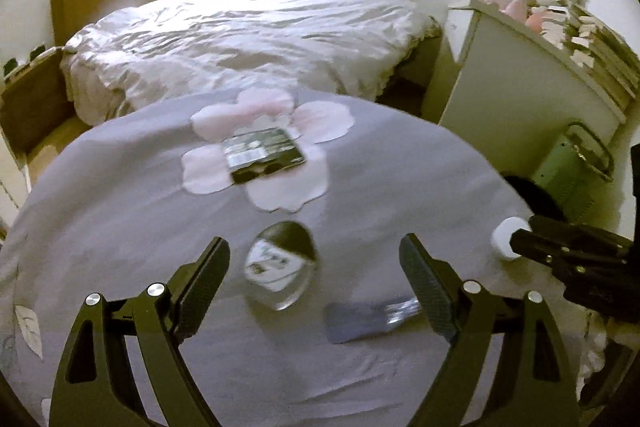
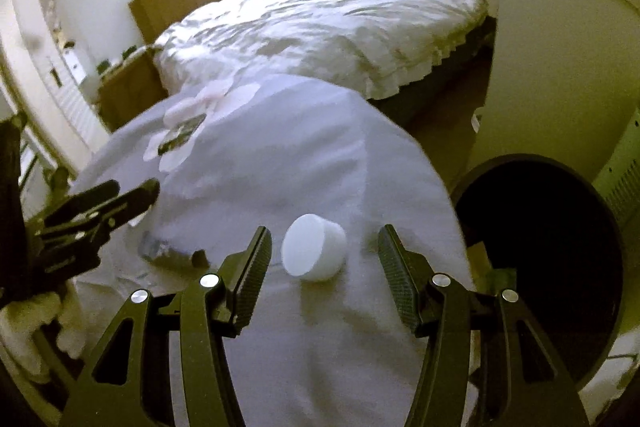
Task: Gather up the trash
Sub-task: 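Move both tools back over the table, then grasp the clear eye-drop case with the left tool while the right tool grasps the white cap, then carry the eye-drop case with the left tool while the right tool carries the white cap to the bin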
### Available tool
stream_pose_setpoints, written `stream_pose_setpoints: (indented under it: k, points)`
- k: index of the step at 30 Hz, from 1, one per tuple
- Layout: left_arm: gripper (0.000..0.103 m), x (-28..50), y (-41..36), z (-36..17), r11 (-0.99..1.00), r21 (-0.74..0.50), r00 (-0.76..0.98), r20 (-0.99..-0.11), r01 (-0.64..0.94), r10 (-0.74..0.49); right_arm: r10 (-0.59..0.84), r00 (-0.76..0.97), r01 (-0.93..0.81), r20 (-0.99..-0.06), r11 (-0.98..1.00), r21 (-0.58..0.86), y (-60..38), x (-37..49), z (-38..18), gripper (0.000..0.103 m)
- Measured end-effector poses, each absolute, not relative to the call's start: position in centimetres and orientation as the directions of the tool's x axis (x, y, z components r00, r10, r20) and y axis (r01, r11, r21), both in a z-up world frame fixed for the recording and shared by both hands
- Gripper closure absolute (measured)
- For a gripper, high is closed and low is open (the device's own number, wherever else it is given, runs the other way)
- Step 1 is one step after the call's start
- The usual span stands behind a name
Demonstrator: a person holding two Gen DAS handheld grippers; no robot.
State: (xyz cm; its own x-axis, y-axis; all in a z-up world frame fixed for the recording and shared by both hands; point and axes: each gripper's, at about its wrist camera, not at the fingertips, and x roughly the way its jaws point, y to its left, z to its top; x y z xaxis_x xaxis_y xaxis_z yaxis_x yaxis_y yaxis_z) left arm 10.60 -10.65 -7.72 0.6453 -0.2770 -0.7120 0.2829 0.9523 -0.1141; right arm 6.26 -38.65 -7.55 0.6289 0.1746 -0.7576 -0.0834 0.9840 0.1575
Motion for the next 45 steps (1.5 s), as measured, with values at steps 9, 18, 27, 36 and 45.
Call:
stream_pose_setpoints:
  k: [9,18,27,36,45]
  points:
    - [0.041,11.5,-9.6,-9.1,0.96,-0.143,0.599,-0.756,0.242,-0.264,0.086,0.622,-0.104,-0.778,0.994,0.027,-36.8,6.9,-8.6,0.049]
    - [0.062,11.7,-9.0,-9.0,0.966,-0.13,0.607,-0.757,0.224,-0.242,0.092,0.634,-0.082,-0.768,0.995,0.051,-37.5,7.2,-8.3,0.066]
    - [0.063,10.7,-10.4,-7.3,0.942,-0.182,0.61,-0.725,0.28,-0.321,0.15,0.691,-0.063,-0.707,0.987,0.148,-39.6,6.1,-5.8,0.066]
    - [0.063,8.3,-17.4,-2.1,0.877,-0.173,0.626,-0.64,0.449,-0.447,0.141,0.775,0.025,-0.616,0.967,0.252,-45.5,3.9,-2.3,0.066]
    - [0.063,6.2,-26.4,-0.1,0.775,-0.136,0.572,-0.599,0.617,-0.56,0.03,0.815,0.174,-0.579,0.94,0.293,-52.8,1.1,-1.2,0.066]
